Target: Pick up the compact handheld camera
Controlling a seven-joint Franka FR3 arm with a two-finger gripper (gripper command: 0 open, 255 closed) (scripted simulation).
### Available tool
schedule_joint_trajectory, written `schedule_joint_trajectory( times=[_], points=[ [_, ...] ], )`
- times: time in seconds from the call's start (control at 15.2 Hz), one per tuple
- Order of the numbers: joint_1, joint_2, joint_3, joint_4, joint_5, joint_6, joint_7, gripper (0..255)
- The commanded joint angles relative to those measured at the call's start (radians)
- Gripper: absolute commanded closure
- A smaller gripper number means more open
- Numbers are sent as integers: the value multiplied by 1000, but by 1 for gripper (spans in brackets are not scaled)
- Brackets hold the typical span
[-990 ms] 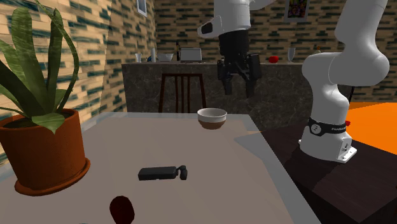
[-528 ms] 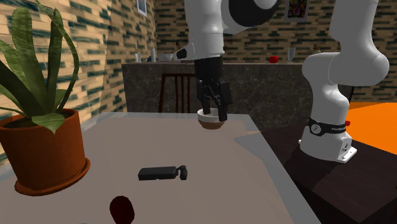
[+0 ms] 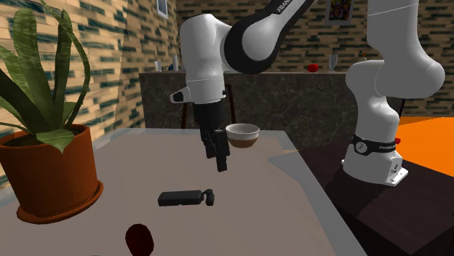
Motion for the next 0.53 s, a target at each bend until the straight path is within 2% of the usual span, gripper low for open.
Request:
schedule_joint_trajectory(
  times=[0.0, 0.2, 0.46],
  points=[
    [-7, 76, -3, 62, 5, 16, 0, 0],
    [-18, 190, -6, 161, 13, 34, 2, 0],
    [-21, 229, -3, 169, 19, 64, -2, 0]
  ],
)
